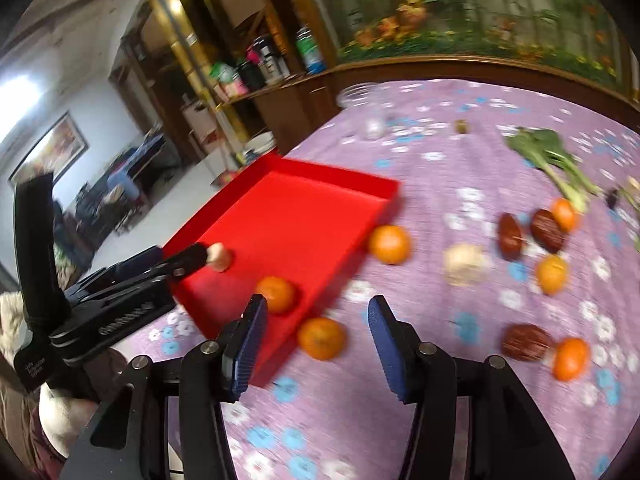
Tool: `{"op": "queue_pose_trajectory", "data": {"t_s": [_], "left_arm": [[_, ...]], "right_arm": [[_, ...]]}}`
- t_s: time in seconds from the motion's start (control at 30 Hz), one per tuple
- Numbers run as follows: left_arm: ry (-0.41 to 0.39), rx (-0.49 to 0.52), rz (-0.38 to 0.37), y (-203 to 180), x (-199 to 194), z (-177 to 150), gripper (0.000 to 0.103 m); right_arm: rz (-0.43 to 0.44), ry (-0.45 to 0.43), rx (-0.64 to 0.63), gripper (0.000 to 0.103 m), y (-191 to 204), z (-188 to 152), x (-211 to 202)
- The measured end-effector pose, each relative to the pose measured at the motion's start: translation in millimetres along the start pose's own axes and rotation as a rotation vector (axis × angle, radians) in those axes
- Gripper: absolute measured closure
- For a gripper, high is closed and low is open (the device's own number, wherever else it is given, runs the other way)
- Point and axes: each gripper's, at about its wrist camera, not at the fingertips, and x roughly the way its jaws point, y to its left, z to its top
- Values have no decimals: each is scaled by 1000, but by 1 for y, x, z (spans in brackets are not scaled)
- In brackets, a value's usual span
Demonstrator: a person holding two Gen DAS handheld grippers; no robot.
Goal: Organize fruits
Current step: 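Carry both items over the red tray and open both tools to drop them, then grasp the beige bread cube with the left tool while the right tool grasps a mandarin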
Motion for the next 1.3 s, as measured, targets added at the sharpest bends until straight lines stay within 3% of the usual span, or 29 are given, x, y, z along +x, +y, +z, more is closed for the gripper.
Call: {"op": "queue_pose_trajectory", "data": {"t_s": [0.23,0.53,0.7,0.9,1.0,1.3], "left_arm": [[2,-8,-61,-16,-10,-3,29],[66,129,-189,-89,3,-13,29],[86,206,-248,-128,19,-10,29],[114,325,-249,-169,45,0,30],[109,382,-215,-182,62,3,30],[143,469,-200,-207,104,5,30]], "right_arm": [[-142,-49,114,45,-80,-23,-55],[-255,-75,252,45,-160,-47,-92],[-225,-50,218,45,-160,-51,-81],[-208,-3,168,45,-153,-47,-51],[-199,18,163,45,-153,-45,-40],[-196,41,135,45,-154,-45,-29]]}}
